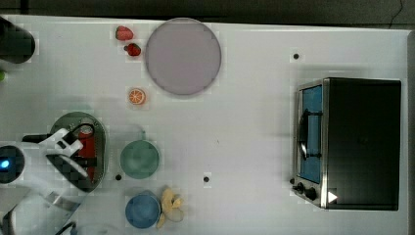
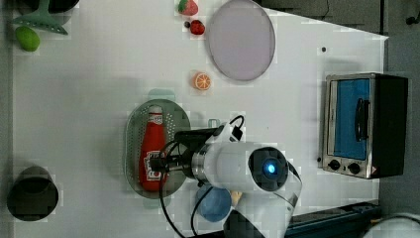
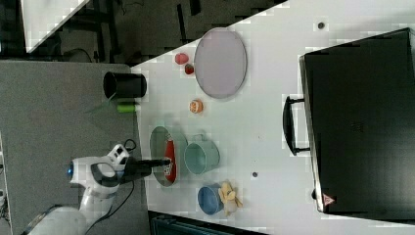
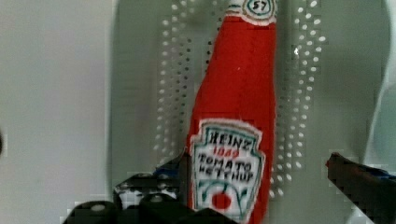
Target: Pick ketchup from strainer and place it on the table
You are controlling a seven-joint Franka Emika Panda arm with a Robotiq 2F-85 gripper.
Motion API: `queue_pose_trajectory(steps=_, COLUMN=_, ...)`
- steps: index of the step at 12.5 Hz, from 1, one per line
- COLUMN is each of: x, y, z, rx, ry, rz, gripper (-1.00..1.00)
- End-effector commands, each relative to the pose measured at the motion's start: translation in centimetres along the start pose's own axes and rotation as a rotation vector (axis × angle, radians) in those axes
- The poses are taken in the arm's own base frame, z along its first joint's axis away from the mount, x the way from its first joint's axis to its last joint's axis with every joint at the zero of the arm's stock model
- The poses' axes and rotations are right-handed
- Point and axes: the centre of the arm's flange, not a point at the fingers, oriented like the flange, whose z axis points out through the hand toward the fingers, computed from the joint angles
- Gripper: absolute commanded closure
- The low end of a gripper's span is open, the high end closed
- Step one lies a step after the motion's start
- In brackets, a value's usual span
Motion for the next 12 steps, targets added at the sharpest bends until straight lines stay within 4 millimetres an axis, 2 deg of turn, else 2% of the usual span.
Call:
queue_pose_trajectory(steps=1, x=0.5, y=-0.5, z=1.2, rx=0.024, ry=0.033, rz=0.119, gripper=-1.00)
queue_pose_trajectory(steps=3, x=0.4, y=-0.4, z=3.3, rx=0.006, ry=0.048, rz=0.109, gripper=-1.00)
queue_pose_trajectory(steps=6, x=0.1, y=-1.2, z=5.1, rx=0.045, ry=0.045, rz=0.139, gripper=-1.00)
queue_pose_trajectory(steps=7, x=0.2, y=-1.1, z=5.6, rx=0.038, ry=0.037, rz=0.141, gripper=-0.91)
queue_pose_trajectory(steps=10, x=0.1, y=-1.1, z=5.6, rx=0.029, ry=0.049, rz=0.125, gripper=-0.20)
queue_pose_trajectory(steps=12, x=0.3, y=-1.3, z=4.0, rx=0.034, ry=0.073, rz=0.126, gripper=-0.13)
